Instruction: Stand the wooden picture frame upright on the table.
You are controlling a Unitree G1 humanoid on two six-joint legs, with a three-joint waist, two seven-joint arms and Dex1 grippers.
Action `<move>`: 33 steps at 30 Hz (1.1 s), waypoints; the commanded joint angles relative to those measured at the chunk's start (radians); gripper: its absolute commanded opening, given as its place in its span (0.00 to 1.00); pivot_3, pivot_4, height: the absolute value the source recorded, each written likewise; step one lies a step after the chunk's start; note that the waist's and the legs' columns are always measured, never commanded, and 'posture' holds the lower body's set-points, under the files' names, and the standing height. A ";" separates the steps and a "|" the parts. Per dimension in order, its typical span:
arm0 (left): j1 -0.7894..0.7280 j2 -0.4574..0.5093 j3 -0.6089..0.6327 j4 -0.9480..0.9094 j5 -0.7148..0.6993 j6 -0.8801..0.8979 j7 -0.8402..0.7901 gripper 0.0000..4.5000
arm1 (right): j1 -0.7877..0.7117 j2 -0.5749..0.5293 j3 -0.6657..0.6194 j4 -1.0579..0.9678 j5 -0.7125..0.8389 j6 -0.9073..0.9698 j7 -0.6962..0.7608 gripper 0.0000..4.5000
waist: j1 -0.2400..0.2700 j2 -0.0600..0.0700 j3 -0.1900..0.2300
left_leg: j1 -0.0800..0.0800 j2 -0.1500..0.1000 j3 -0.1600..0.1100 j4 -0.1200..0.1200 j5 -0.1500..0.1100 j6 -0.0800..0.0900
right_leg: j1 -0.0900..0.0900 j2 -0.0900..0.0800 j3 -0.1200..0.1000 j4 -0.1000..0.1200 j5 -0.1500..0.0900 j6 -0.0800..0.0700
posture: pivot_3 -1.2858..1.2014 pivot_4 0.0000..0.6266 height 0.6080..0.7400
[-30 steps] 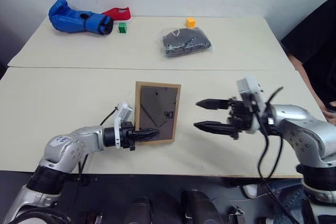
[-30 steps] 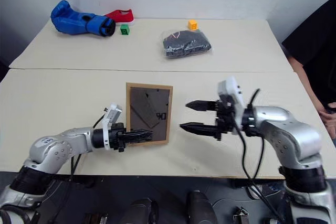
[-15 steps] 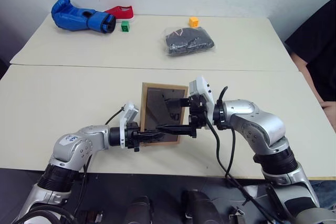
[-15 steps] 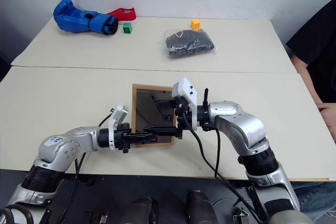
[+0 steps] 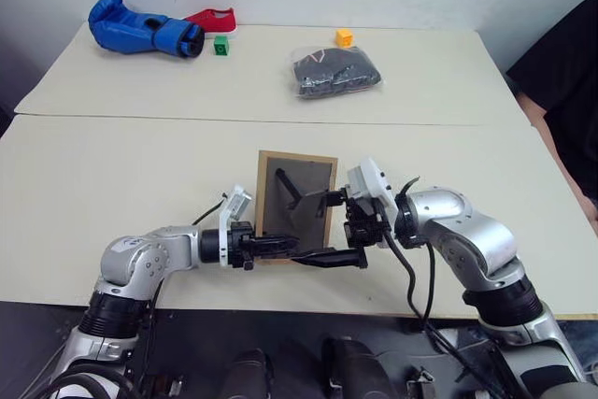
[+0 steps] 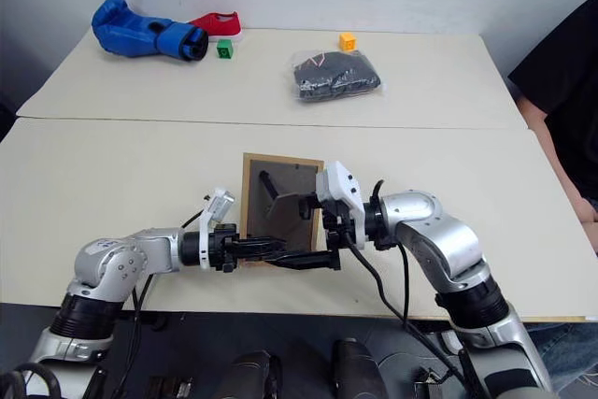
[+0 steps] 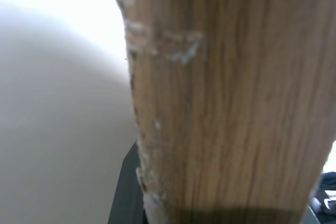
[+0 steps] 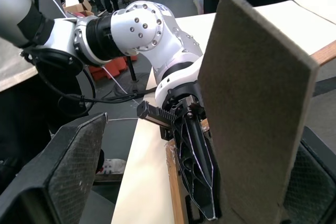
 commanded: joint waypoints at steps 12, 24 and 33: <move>-0.099 0.039 0.209 0.056 -0.273 0.444 0.014 0.18 | 0.133 -0.108 -0.201 0.053 -0.084 -0.385 0.066 1.00 | 0.008 0.000 0.000 | -0.001 0.000 -0.001 0.001 0.000 0.000 | 0.000 0.000 -0.001 0.001 0.000 0.000 | 0.52 0.24 1.00; -0.266 0.204 -0.020 0.427 -0.861 0.563 0.288 0.18 | -0.015 -0.020 -0.161 0.448 -0.723 -1.501 -0.203 1.00 | -0.003 0.000 0.000 | 0.001 0.000 0.000 0.001 0.001 -0.003 | -0.001 0.001 0.000 0.003 0.000 0.000 | 0.52 0.24 1.00; -0.331 0.258 -0.202 0.442 -1.124 0.556 0.403 0.18 | -0.103 0.067 -0.093 0.648 -1.066 -1.592 -0.569 1.00 | -0.003 0.000 0.000 | 0.000 0.000 0.000 0.003 0.002 -0.004 | -0.002 0.001 0.001 0.009 0.000 0.000 | 0.52 0.24 1.00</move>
